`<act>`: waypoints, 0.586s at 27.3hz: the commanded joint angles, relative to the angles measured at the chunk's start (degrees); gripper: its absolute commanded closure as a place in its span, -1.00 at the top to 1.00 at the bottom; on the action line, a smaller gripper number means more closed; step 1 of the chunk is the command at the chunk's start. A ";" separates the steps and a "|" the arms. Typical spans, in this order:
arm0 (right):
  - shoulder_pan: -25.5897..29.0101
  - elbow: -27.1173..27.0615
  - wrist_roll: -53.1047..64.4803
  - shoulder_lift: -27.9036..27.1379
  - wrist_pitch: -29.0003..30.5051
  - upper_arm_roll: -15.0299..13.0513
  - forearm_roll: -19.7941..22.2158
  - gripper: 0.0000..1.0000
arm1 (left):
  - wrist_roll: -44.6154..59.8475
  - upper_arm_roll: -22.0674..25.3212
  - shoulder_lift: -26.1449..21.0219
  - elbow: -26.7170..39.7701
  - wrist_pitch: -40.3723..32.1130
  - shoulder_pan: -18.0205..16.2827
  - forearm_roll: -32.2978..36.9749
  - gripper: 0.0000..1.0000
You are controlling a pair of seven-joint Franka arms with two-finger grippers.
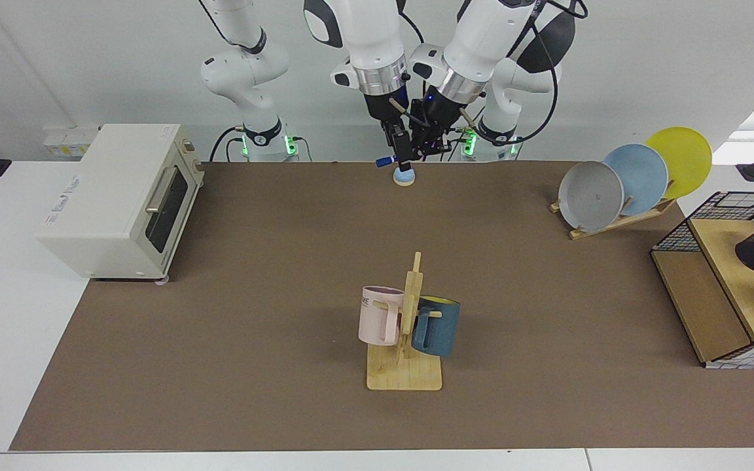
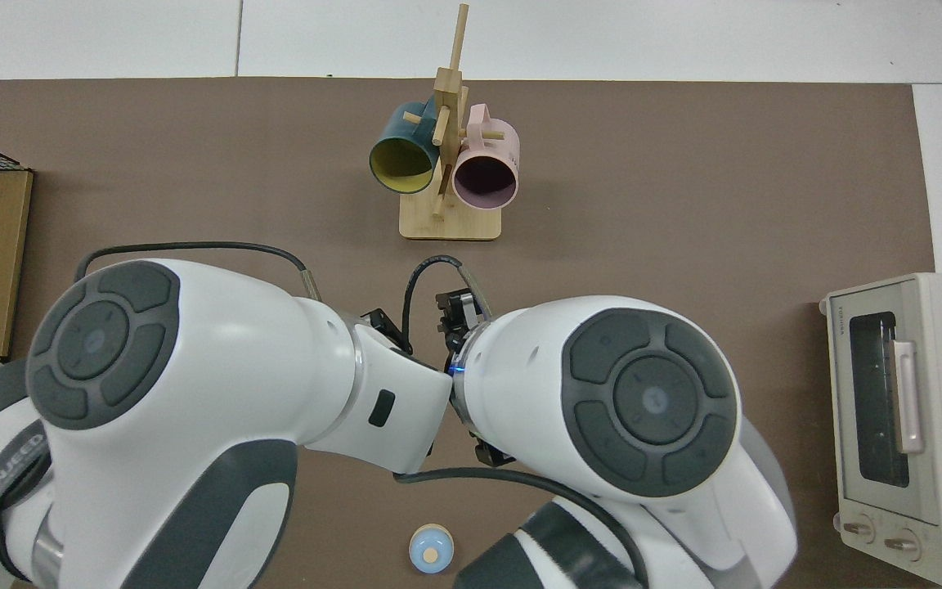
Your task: Put markers into pen holder
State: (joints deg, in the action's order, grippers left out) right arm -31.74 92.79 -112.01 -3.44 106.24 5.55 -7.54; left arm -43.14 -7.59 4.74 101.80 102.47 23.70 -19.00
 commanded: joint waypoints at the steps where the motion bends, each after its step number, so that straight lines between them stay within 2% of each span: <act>1: 0.62 -1.21 0.29 -0.08 0.54 0.17 0.16 0.98 | 0.60 0.12 0.97 1.38 0.45 0.21 -0.60 -1.00; 8: 3.96 -0.42 6.88 1.33 -0.68 -0.01 0.51 0.99 | 0.51 0.47 0.97 1.38 0.45 0.03 -0.52 -1.00; 16: 10.28 1.43 22.16 2.65 -3.50 -0.10 0.77 0.99 | 1.13 0.65 0.88 0.85 0.80 -0.67 0.27 -1.00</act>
State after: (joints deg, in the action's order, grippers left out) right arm -24.97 92.52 -98.35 -2.19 104.25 5.00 -7.43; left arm -42.73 -7.01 4.74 101.80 102.50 23.52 -18.99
